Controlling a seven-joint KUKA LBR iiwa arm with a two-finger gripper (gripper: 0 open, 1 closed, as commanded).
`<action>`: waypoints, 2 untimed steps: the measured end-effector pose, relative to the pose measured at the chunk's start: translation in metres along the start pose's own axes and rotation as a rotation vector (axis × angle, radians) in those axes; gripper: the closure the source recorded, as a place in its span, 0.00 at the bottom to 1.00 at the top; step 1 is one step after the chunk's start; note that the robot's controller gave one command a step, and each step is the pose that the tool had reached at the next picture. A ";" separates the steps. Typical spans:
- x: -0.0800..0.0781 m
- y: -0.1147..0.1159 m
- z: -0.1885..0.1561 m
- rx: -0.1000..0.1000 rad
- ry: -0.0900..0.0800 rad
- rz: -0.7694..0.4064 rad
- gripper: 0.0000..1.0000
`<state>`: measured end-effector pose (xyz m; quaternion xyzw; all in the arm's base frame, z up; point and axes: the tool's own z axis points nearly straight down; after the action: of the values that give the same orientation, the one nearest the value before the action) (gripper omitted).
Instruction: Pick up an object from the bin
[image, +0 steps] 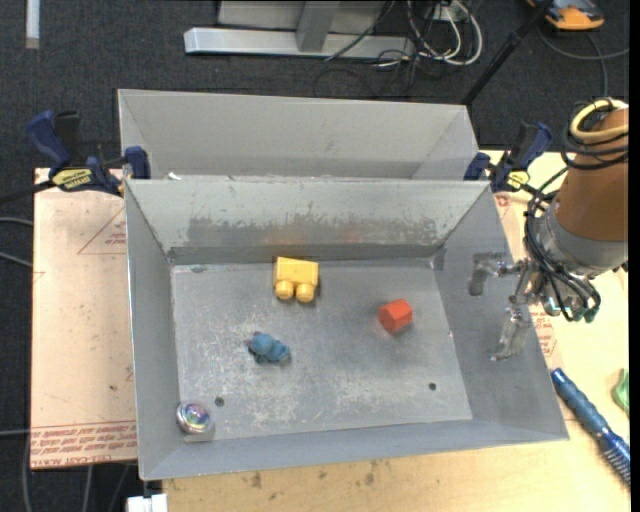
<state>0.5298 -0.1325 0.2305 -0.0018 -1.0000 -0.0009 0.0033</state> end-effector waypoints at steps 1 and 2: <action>0.031 0.054 0.149 -0.002 0.002 -0.059 0.00; -0.023 0.031 0.103 0.003 -0.017 -0.023 0.00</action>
Offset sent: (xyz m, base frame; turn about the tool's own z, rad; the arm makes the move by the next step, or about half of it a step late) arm -0.0296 0.0516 -0.1440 -0.0564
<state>0.5525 -0.1009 0.1278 0.0097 -0.9999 0.0005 -0.0053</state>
